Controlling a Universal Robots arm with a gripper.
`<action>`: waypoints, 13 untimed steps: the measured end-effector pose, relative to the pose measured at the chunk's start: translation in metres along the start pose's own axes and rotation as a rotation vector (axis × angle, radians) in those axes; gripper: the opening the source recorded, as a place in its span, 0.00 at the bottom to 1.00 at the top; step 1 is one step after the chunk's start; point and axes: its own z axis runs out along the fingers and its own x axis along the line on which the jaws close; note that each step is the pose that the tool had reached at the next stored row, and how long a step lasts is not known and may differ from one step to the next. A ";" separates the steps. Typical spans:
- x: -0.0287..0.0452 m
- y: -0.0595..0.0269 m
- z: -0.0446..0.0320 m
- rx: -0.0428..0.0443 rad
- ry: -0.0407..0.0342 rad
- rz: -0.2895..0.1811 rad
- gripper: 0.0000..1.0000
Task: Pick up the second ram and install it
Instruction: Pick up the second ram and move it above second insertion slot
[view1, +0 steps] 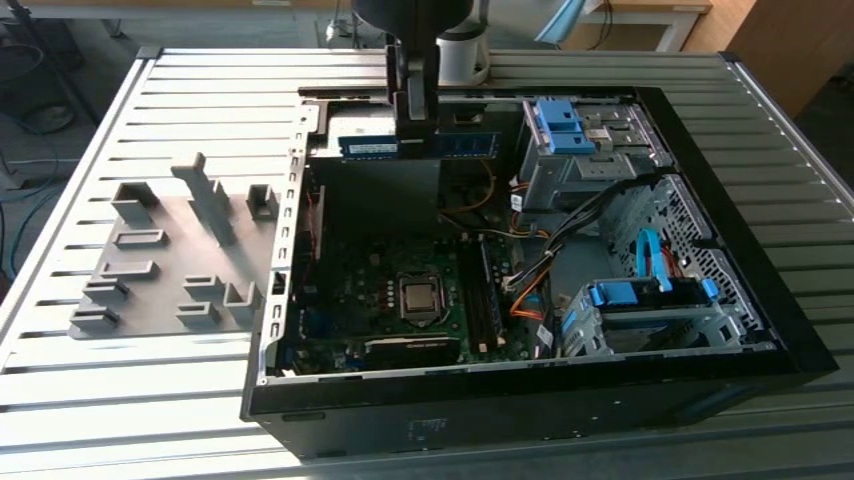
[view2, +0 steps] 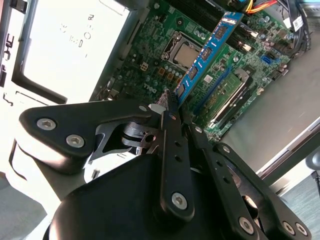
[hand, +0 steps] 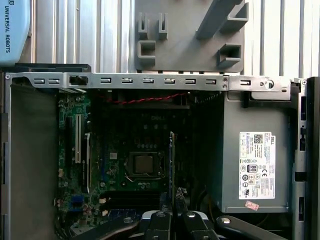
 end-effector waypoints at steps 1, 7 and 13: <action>0.0000 -0.0008 0.0000 0.0000 0.0000 0.000 0.14; 0.0000 -0.0056 0.0000 0.0000 0.0000 0.000 0.14; 0.0000 -0.0105 0.0001 0.0000 0.0000 0.000 0.14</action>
